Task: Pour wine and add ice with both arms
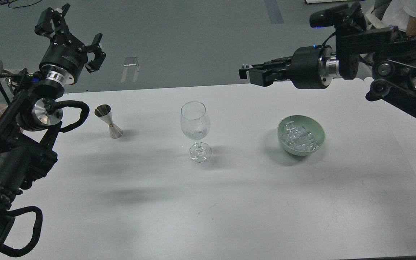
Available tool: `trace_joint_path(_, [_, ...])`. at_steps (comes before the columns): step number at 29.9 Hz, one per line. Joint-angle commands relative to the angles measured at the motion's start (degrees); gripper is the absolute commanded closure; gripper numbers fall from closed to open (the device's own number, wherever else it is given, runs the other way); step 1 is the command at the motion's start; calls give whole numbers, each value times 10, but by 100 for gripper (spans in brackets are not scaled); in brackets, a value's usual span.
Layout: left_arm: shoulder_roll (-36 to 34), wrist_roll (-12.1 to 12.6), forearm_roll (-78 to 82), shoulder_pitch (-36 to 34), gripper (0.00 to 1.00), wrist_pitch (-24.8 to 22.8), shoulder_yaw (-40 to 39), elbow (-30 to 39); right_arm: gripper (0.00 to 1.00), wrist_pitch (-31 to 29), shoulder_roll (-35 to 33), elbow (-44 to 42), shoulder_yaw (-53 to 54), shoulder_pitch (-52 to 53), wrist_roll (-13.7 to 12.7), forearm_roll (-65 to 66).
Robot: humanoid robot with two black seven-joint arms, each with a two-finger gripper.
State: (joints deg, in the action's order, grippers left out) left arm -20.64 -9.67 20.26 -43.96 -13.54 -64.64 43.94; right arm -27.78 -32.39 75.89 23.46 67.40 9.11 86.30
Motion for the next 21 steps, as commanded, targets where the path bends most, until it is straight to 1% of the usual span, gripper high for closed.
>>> trace_joint_path(1, [-5, 0, 0, -1, 2, 1, -1, 0, 100, 0, 42, -3, -3, 3, -14, 2])
trace_joint_path(4, [-8, 0, 0, -1, 2, 1, -1, 0, 100, 0, 71, -5, -4, -1, -22, 10])
trace_joint_path(6, [-9, 1, 0, -1, 2, 1, 0, 0, 100, 0, 84, -7, -4, -2, -22, 14])
trace_joint_path(10, [-9, 0, 0, -1, 2, 2, -1, 0, 100, 0, 134, -33, -4, 3, -22, 28])
trace_joint_path(18, [-8, 0, -10, -1, 2, 2, -1, 0, 100, 0, 152, -53, -5, 4, -22, 32])
trace_joint_path(21, [-8, -1, -11, -1, 2, 2, -1, 0, 100, 0, 178, -73, -5, 3, -22, 32])
